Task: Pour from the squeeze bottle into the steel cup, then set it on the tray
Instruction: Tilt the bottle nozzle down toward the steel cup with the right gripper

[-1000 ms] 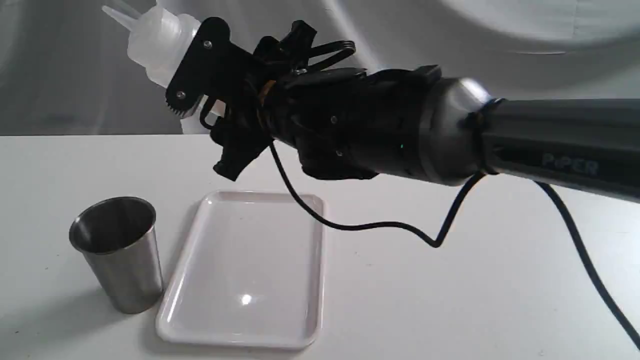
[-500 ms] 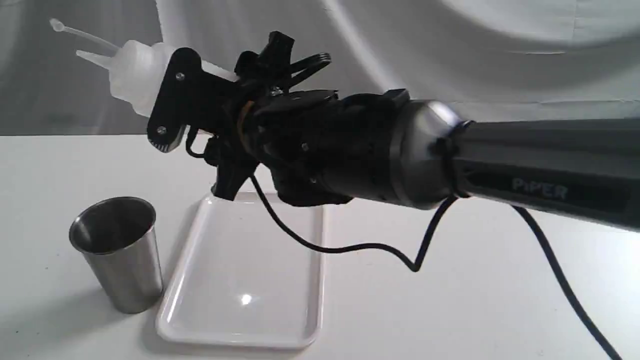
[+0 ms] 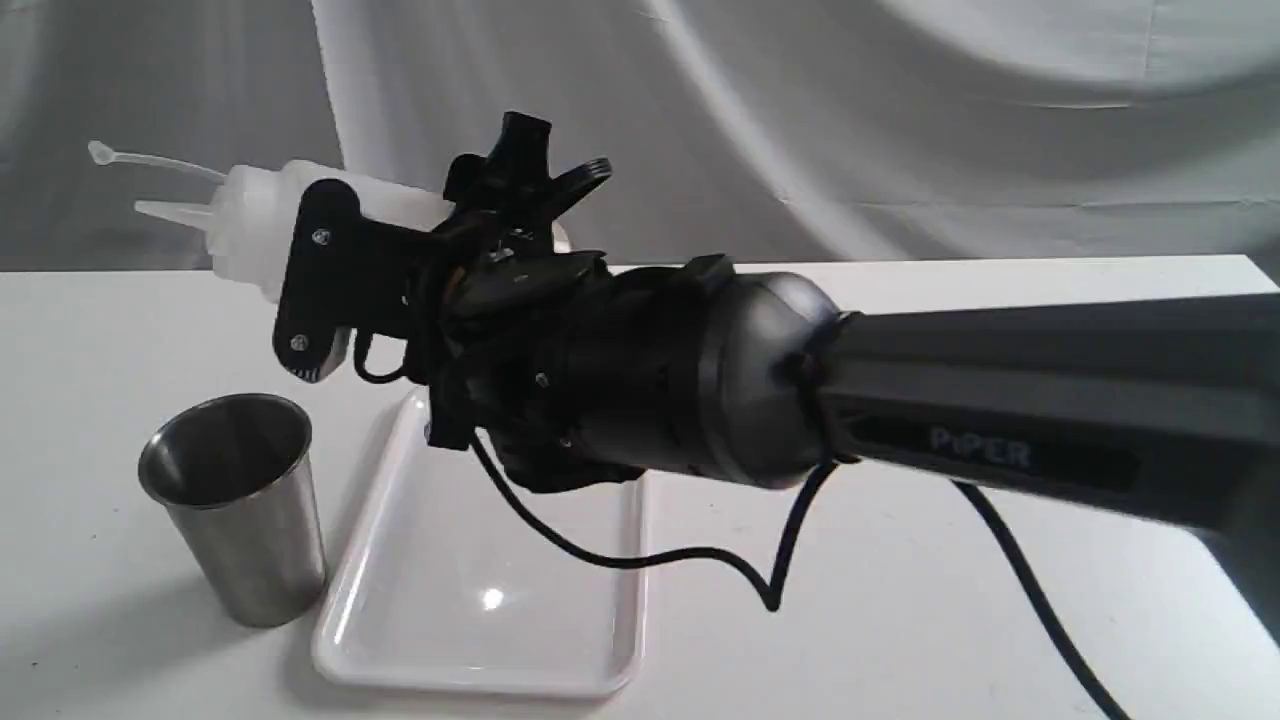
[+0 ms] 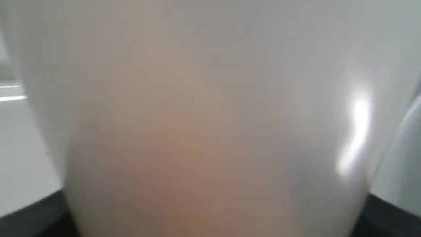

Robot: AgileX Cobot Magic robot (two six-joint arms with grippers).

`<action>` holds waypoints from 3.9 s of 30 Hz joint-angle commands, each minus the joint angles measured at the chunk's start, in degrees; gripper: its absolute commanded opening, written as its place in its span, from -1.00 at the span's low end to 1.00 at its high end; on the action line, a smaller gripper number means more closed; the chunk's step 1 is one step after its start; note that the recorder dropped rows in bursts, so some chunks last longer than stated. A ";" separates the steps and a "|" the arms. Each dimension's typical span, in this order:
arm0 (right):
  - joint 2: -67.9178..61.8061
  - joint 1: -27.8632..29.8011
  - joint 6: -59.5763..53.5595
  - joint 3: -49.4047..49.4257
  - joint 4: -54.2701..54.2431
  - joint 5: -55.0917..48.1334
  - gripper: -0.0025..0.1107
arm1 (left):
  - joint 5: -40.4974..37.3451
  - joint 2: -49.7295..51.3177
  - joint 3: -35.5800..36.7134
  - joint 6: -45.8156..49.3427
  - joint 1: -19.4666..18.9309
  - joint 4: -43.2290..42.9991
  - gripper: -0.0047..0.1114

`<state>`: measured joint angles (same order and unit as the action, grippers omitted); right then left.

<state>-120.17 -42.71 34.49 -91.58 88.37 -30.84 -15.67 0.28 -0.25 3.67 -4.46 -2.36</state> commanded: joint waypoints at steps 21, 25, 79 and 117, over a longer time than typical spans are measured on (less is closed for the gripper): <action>-1.33 -1.35 -3.04 -0.18 5.71 -9.58 -0.96 | 0.45 -0.28 0.25 -0.19 -0.16 0.02 -0.78; -1.49 -1.35 -3.04 -0.18 5.98 -9.21 -0.96 | 0.45 -0.28 0.25 -0.19 -0.16 0.02 -0.78; -3.41 -2.49 -22.15 -0.18 8.34 -15.25 -0.96 | 0.45 -0.28 0.25 -0.19 -0.16 0.02 -0.78; -3.41 -2.04 -28.80 -0.18 11.57 -18.20 -0.96 | 0.45 -0.28 0.25 -0.19 -0.16 0.02 -0.78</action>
<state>-124.47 -45.07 6.12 -91.58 98.21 -47.80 -15.67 0.28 -0.25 3.58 -4.46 -2.36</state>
